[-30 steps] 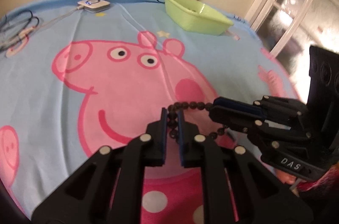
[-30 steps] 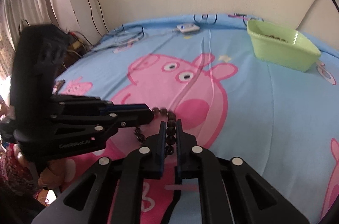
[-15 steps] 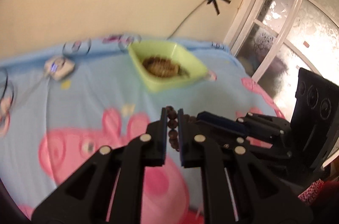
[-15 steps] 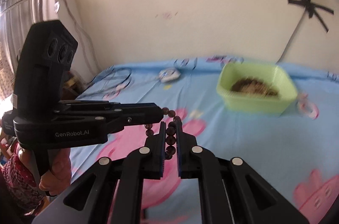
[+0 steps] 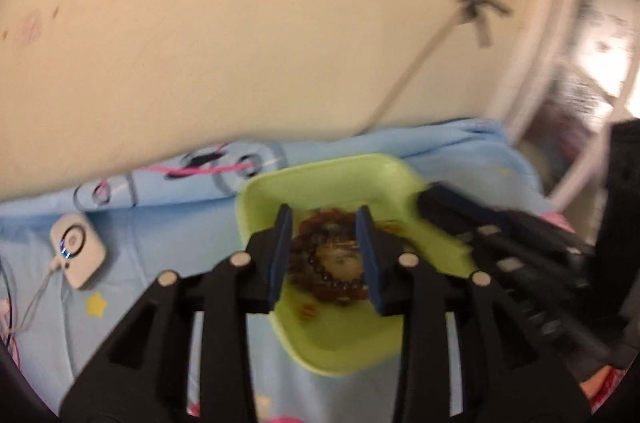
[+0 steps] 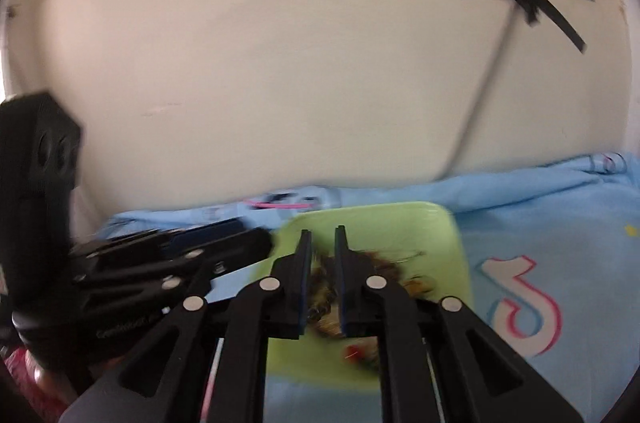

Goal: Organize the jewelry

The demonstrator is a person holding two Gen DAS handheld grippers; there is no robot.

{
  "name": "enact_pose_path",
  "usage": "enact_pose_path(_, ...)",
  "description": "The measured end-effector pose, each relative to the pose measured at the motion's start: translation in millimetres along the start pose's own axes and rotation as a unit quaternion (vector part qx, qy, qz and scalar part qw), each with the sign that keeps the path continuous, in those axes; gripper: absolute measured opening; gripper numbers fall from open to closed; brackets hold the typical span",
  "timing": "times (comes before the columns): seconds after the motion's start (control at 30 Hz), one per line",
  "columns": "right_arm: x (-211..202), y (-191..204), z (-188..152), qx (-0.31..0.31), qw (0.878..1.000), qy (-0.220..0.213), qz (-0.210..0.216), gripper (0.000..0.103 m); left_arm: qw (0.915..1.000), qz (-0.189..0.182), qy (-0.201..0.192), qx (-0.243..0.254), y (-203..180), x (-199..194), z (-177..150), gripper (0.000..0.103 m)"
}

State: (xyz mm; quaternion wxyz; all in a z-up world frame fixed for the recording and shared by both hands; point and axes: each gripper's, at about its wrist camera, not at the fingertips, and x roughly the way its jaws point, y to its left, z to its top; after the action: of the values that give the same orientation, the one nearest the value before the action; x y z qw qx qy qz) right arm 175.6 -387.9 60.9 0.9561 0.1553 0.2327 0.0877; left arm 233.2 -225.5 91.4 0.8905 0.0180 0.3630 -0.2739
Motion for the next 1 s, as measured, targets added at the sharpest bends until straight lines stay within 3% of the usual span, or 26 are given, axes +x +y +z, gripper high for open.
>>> enact_pose_path(0.1, -10, -9, -5, 0.019, 1.000, -0.007, 0.013, 0.000, 0.9994, -0.008, -0.015, -0.031, 16, -14, -8, 0.031)
enact_pose_path(0.33, -54, 6, -49, 0.038, 0.999, 0.010, 0.030, 0.000, 0.9982, 0.044, -0.041, -0.003, 13, -86, -60, 0.032)
enact_pose_path(0.47, -80, 22, -97, 0.072, 0.996, 0.027, 0.050, 0.011, 0.9956, 0.080, -0.047, -0.009, 10, -118, -112, 0.046)
enact_pose_path(0.7, -95, 61, -159, 0.087, 0.991, 0.063, 0.081, 0.015, 0.9902, 0.120, -0.054, -0.047, 20, -159, -183, 0.047)
enact_pose_path(0.73, -98, 68, -166, 0.082, 0.991, 0.066, 0.083, 0.015, 0.9903, 0.119, -0.052, -0.050, 21, -161, -188, 0.049)
enact_pose_path(0.8, -99, 74, -174, 0.080, 0.991, 0.070, 0.083, 0.015, 0.9897, 0.123, -0.044, -0.060, 24, -166, -200, 0.067)
enact_pose_path(1.0, -112, 84, -192, 0.082, 0.991, 0.068, 0.075, 0.015, 0.9882, 0.143, -0.028, -0.046, 21, -171, -224, 0.068)
